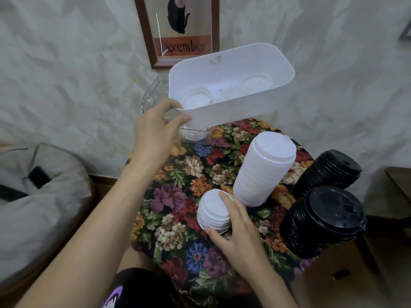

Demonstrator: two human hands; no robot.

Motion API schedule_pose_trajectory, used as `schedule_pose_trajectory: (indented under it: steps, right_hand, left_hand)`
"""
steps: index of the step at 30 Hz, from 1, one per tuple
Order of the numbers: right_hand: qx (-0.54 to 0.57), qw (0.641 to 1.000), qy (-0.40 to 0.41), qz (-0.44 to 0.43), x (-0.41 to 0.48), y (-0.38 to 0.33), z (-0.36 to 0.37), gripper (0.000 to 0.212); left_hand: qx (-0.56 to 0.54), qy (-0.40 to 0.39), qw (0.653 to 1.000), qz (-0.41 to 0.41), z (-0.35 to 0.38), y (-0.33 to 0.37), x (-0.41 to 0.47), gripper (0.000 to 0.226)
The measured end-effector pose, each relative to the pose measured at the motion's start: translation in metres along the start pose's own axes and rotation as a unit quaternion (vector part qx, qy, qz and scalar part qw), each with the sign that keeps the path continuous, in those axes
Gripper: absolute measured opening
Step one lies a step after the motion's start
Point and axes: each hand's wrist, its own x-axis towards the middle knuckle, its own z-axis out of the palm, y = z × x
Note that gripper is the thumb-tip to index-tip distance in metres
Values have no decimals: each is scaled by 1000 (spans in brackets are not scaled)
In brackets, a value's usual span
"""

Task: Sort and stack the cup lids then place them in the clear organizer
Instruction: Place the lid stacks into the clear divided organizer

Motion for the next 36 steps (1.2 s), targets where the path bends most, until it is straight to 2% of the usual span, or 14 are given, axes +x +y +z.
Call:
schedule_pose_trajectory:
  steps: [7,14,17,22,28,30,32,33,34,36]
  right_hand:
    - [2,1000,1,2,0,0,-1,75]
    - [9,1000,-3,9,-1,-4,-3,86]
    - [9,1000,-8,13,0,-5,-3,88]
    - [30,999,22,32,8,-8,-3,82]
    - [43,997,45,36,16,-17,3,78]
    - [47,998,36,37,17,-17,2,75]
    - [54,997,37,39,18,-17,2,70]
    - [63,996,42,41,18,-17,1,68]
    - [73,995,47,42,18,-17,1,66]
    - [97,992,58,47,18,-17,1,63]
  left_hand:
    - [12,5,1000,-12,-58,-24,-30,15]
    - [104,2,994,-44,-104,-70,-76,24]
    - [125,-22,990,-58,-108,-83,-93,15]
    - [158,-44,985,-60,-95,-104,-97,16]
    - [89,-62,987,-116,-79,-121,-105,31]
    - [102,-15,990,-94,-76,-118,-118,36]
    - [145,48,988,-33,-68,-109,-137,25]
    - [151,52,987,-11,-62,-102,-149,19]
    - [146,29,989,4,-55,-97,-158,17]
    - [129,-63,990,11,-40,-86,-169,29]
